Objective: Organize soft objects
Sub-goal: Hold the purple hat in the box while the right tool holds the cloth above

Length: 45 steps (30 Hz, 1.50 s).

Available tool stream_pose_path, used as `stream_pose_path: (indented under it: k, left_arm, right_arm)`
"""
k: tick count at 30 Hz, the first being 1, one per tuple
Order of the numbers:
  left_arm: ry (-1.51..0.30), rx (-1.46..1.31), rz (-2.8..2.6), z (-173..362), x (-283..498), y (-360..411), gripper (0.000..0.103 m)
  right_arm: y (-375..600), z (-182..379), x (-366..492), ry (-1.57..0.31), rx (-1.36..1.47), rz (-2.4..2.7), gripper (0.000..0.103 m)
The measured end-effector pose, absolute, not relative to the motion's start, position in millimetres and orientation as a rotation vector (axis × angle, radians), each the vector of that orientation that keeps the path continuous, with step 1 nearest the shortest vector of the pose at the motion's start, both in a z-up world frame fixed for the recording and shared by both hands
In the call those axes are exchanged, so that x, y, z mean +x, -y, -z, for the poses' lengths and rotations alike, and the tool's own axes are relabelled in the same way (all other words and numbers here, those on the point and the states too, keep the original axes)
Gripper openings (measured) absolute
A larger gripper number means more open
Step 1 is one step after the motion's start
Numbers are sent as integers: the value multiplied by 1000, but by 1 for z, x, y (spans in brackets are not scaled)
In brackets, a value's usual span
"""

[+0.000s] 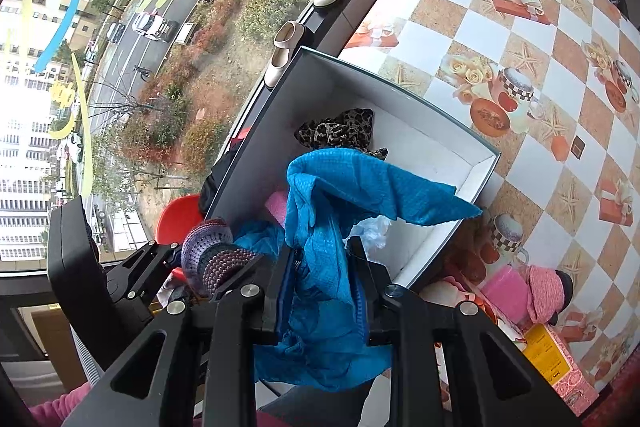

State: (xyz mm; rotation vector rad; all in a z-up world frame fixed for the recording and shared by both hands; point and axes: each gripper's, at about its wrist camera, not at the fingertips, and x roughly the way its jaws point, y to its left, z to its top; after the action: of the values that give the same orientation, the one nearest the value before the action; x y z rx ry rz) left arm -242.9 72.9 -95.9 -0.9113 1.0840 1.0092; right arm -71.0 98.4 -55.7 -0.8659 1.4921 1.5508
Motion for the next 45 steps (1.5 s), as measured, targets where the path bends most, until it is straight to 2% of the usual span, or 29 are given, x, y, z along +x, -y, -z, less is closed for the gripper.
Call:
stream_pose_path:
  k: [45]
  left_arm:
    - [-1098,-910,-1006,95,-246,-75,60]
  right_arm:
    - [-103,64,-73,-1502,-885,-1538,26]
